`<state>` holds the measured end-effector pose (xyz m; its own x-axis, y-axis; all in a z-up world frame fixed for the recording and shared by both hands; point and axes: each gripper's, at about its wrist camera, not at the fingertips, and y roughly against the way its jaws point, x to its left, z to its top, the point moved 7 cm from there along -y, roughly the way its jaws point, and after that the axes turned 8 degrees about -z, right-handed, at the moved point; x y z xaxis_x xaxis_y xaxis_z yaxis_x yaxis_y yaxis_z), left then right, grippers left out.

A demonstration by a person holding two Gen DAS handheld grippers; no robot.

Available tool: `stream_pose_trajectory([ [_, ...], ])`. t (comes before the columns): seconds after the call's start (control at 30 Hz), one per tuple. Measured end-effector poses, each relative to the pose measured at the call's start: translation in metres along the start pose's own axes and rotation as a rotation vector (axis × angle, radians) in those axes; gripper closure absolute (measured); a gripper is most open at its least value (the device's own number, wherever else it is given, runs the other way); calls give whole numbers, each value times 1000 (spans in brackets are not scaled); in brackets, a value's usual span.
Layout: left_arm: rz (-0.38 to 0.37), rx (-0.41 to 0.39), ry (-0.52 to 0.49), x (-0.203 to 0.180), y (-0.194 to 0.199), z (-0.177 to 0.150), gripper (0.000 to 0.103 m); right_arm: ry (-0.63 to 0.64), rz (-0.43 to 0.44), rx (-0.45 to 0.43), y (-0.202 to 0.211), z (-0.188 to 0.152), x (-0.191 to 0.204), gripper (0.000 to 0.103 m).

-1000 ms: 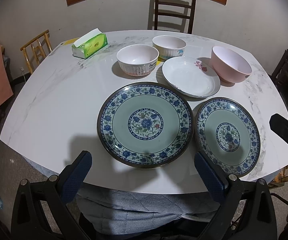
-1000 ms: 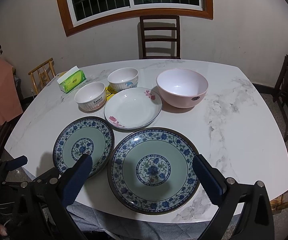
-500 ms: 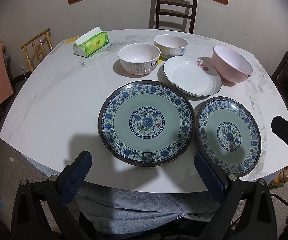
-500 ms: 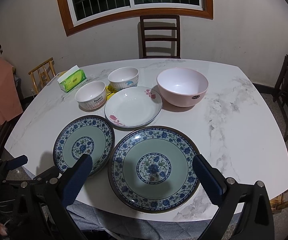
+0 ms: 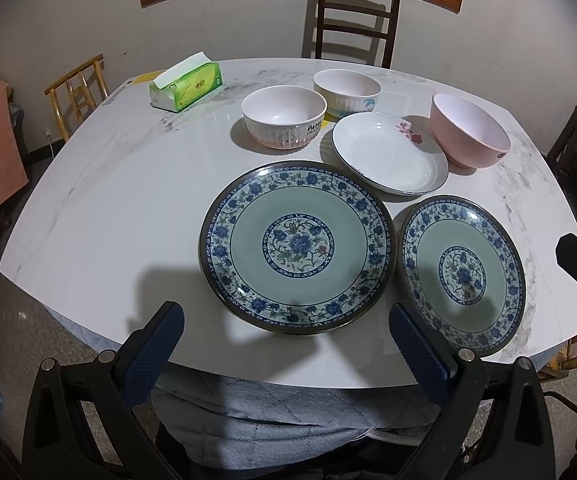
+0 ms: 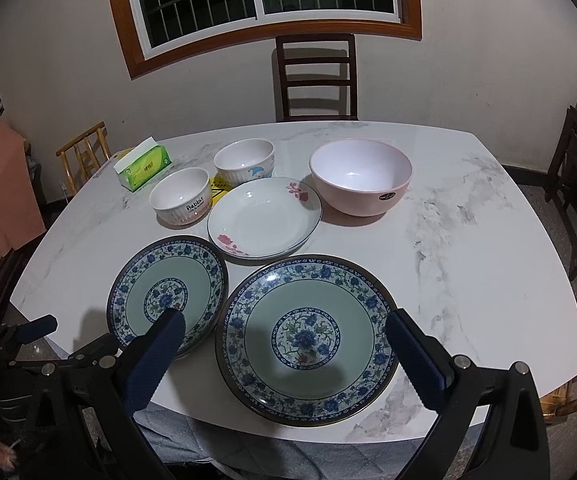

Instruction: Organize plates and bowls

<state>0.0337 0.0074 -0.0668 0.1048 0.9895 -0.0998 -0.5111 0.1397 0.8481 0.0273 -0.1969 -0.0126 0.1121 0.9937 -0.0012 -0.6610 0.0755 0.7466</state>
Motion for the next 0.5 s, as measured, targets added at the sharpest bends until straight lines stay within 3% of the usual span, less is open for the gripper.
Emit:
stream_pose_trajectory([
  [0.5, 2, 1, 13, 4, -1, 4, 2, 6, -2, -6, 0, 0, 3, 0],
])
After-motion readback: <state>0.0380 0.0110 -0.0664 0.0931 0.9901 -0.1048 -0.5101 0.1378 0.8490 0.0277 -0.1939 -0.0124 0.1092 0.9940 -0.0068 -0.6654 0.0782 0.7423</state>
